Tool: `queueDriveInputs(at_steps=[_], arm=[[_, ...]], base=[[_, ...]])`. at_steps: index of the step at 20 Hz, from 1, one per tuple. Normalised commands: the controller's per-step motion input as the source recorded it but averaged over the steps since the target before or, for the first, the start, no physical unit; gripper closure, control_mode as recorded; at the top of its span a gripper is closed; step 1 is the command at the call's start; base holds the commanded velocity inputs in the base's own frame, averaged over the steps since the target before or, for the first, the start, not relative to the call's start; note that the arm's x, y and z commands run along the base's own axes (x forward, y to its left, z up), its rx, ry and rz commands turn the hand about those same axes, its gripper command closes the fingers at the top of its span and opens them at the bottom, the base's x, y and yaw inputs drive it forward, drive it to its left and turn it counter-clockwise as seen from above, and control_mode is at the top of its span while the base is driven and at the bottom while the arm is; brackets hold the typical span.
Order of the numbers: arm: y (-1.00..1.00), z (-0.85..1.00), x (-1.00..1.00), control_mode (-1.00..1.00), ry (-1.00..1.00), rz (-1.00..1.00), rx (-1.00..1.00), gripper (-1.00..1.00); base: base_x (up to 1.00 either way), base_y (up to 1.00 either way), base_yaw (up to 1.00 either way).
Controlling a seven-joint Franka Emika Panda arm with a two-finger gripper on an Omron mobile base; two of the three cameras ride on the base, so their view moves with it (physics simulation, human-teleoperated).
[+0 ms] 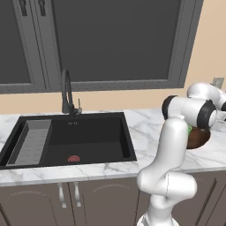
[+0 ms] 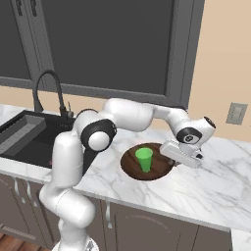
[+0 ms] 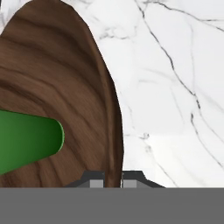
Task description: Place the cup inside the bowl on the dining table and move the bowl to any counter.
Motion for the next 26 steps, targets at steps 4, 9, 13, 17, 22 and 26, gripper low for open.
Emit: queueDriveInputs(at_steps=[4,9,13,17,22,26], arm=[[-0.02,-0.16,0.01,-1.0,0.0,0.0,0.0,1.0],[0.0,-0.27,0.1,-1.0,0.0,0.0,0.0,1.0],[0.0,-0.19,0.08,-1.0,0.0,0.0,0.0,1.0],[0.0,-0.17,0.06,-1.0,-0.01,0.0,0.0,1.0],[0.0,-0.1,0.02,-1.0,-0.02,0.0,0.0,1.0],[0.0,0.0,0.0,-1.0,0.0,0.0,0.0,1.0]], base=[[0.0,0.0,0.0],[0.0,0.0,0.0],[0.0,0.0,0.0],[0.0,0.0,0.0],[0.0,0.0,0.0],[0.0,0.0,0.0]])
